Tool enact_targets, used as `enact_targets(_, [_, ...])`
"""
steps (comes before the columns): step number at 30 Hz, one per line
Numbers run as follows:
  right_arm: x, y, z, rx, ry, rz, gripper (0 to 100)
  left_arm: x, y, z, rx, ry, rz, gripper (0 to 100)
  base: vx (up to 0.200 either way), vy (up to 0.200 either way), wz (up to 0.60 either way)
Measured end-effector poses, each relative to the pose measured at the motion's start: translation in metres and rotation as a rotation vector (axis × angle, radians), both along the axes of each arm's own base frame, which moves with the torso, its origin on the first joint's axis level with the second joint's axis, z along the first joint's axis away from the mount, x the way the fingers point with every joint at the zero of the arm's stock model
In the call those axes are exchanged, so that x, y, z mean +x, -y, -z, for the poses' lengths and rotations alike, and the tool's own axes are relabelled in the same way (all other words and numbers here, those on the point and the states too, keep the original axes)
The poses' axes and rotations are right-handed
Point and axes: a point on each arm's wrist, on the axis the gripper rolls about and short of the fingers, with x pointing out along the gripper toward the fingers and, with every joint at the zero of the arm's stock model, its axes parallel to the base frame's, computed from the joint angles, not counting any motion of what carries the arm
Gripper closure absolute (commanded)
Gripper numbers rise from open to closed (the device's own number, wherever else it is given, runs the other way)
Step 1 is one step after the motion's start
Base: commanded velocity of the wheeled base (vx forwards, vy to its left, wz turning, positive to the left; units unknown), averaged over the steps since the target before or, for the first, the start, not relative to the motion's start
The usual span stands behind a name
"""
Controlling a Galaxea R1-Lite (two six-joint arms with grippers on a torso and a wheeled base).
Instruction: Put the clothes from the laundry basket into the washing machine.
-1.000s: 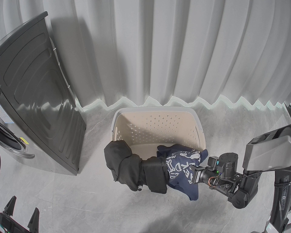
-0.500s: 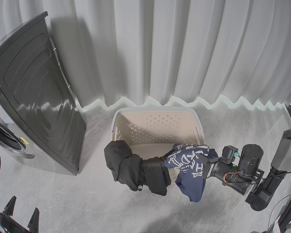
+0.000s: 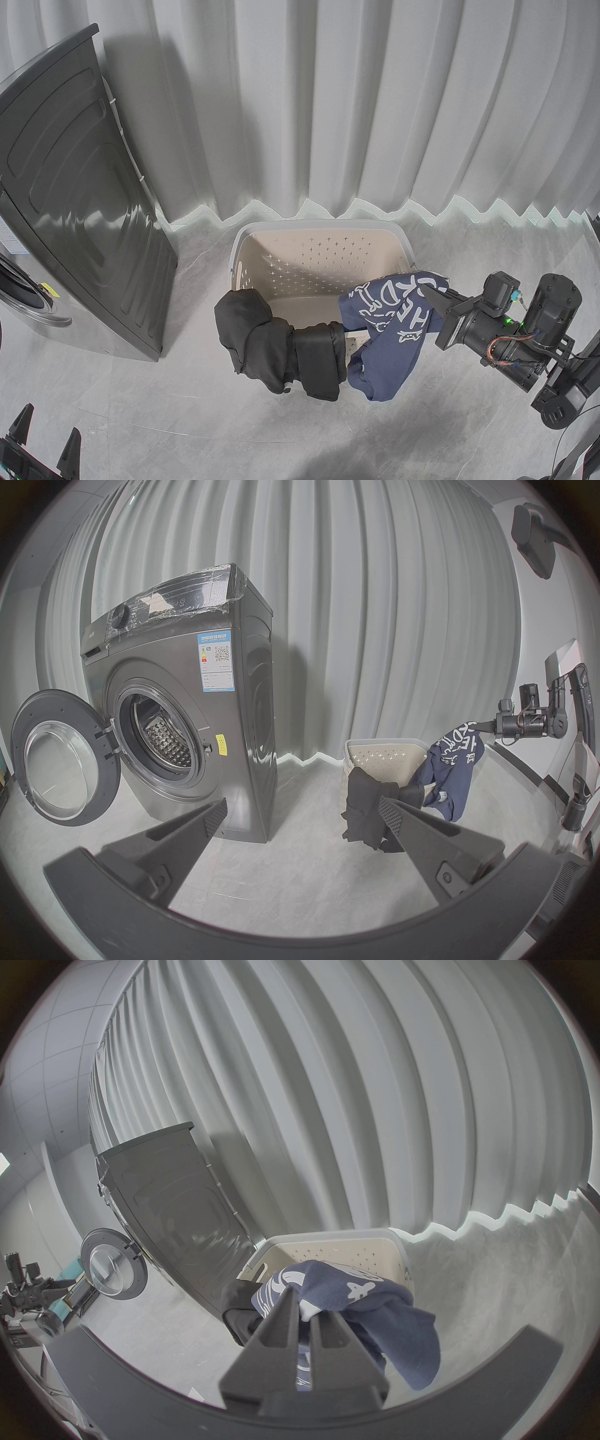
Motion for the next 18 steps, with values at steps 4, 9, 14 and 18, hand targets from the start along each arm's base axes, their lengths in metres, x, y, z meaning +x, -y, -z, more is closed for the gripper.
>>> enact_targets(4, [-0.006,0.000,-0.016,-0.013,0.002,-0.011,100,0.000,0.000,0.000,0.000,0.000,0.000,0,0.000,0.000,0.00])
enact_targets(9, [-0.013,0.004,-0.041,-0.038,-0.012,-0.009,100,0.000,0.000,0.000,0.000,0.000,0.000,0,0.000,0.000,0.00])
enact_targets(14, [-0.030,0.016,-0.078,-0.029,0.038,0.021,100,0.000,0.000,0.000,0.000,0.000,0.001,0,0.000,0.000,0.00])
enact_targets(18, [-0.043,0.027,-0.097,-0.030,0.110,0.072,100,0.000,0.000,0.000,0.000,0.000,0.001,0,0.000,0.000,0.00])
